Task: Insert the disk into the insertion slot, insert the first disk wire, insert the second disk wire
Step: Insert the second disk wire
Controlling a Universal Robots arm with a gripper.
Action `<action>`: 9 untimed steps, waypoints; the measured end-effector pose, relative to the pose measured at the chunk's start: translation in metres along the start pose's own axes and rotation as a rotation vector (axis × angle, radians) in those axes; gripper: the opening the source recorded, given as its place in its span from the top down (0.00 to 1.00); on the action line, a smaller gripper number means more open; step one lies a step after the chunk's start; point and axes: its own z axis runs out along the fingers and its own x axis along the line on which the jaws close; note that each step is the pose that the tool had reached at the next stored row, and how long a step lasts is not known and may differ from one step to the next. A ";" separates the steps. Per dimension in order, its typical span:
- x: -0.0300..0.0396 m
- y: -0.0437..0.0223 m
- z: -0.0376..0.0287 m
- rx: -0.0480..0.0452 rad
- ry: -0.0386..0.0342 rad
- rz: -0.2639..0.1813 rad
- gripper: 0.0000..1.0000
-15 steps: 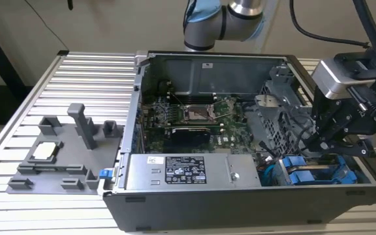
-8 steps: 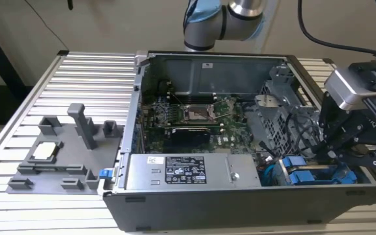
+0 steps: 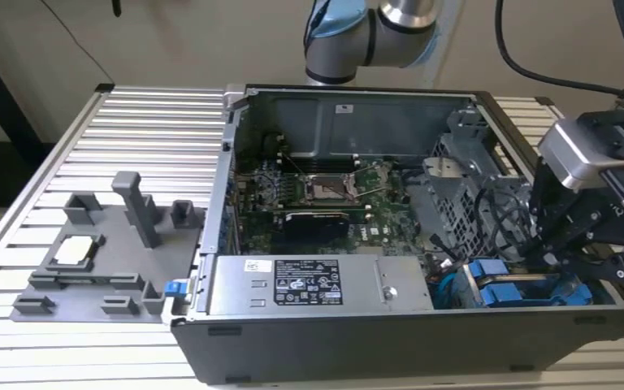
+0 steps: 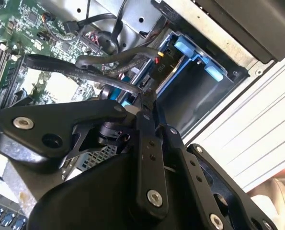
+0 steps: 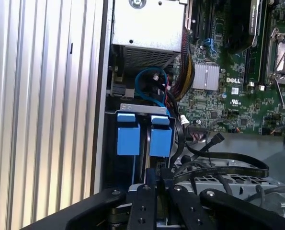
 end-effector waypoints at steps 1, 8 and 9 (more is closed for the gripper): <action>0.0000 0.0000 0.0000 0.0000 0.0000 0.000 0.84; -0.0058 -0.0025 0.0031 0.0001 -0.0002 0.001 0.84; -0.0058 -0.0032 0.0037 0.0001 0.0000 0.001 0.84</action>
